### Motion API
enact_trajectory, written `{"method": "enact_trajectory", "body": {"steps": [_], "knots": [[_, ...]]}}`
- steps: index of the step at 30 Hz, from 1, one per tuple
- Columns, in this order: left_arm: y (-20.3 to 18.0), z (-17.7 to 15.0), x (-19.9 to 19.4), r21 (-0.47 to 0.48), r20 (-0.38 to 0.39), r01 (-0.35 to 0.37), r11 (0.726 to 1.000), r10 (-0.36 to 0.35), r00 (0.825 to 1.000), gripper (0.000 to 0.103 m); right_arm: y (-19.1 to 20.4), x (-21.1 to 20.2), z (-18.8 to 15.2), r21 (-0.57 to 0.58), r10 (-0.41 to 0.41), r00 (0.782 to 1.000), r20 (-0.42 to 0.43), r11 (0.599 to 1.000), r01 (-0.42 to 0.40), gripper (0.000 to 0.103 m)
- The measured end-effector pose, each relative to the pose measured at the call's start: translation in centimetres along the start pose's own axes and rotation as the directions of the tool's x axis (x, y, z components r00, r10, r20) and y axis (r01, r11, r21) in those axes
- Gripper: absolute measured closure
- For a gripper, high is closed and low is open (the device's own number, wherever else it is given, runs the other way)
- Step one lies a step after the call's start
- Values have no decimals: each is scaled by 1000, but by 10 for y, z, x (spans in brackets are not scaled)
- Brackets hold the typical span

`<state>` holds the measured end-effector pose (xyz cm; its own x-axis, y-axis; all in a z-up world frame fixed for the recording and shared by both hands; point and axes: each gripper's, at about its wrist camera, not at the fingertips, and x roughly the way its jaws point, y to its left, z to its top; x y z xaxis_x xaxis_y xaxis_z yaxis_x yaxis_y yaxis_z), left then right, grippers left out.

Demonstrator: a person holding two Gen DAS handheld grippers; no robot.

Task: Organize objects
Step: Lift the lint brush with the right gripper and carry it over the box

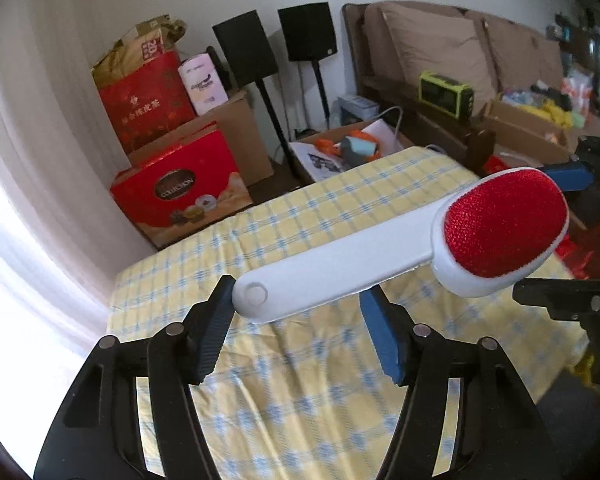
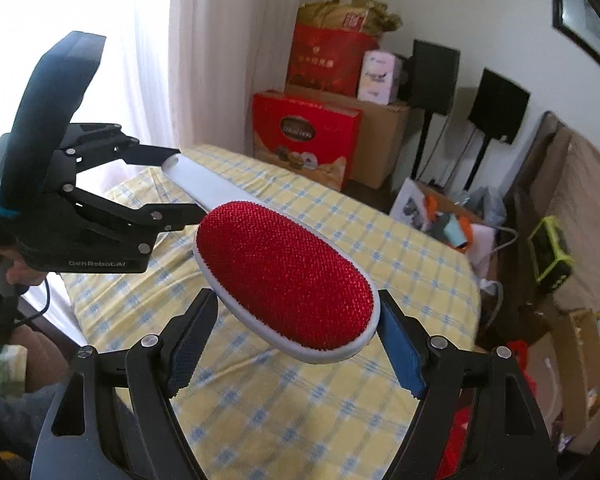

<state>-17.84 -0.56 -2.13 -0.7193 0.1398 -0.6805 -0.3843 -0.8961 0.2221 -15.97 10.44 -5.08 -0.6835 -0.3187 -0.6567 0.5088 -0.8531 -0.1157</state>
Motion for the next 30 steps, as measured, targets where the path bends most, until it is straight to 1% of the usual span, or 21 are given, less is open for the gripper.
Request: {"method": "enact_trajectory", "body": {"steps": [1,9,12,16,19,23,27,30], "knots": [[-5,1,-4,2,6,1,1000,-1,1000,43,0,-9,-2,-7,-15,1000,8,1000,15,23],[-41,8,-31,37,28,34,999,-35,999,43,-12,-52,-23,35,-45,998,47,998,43,23],[-62,15,-37,72,35,45,996,-47,998,43,-22,-67,-35,72,-49,997,60,996,45,23],[-95,26,-42,123,40,84,989,-90,995,43,-40,-94,-60,149,-67,993,100,988,52,23],[-127,34,-44,181,48,97,979,-107,993,43,-54,-114,-82,217,-86,988,129,975,56,23],[-171,44,-39,246,50,105,964,-121,991,43,-76,-128,-111,287,-122,985,122,954,83,23],[-216,56,-25,278,43,147,949,-165,985,43,-99,-143,-136,353,-174,978,114,927,123,23],[-242,61,-11,305,19,179,935,-194,981,44,-111,-155,-159,404,-215,970,115,902,152,24]]}}
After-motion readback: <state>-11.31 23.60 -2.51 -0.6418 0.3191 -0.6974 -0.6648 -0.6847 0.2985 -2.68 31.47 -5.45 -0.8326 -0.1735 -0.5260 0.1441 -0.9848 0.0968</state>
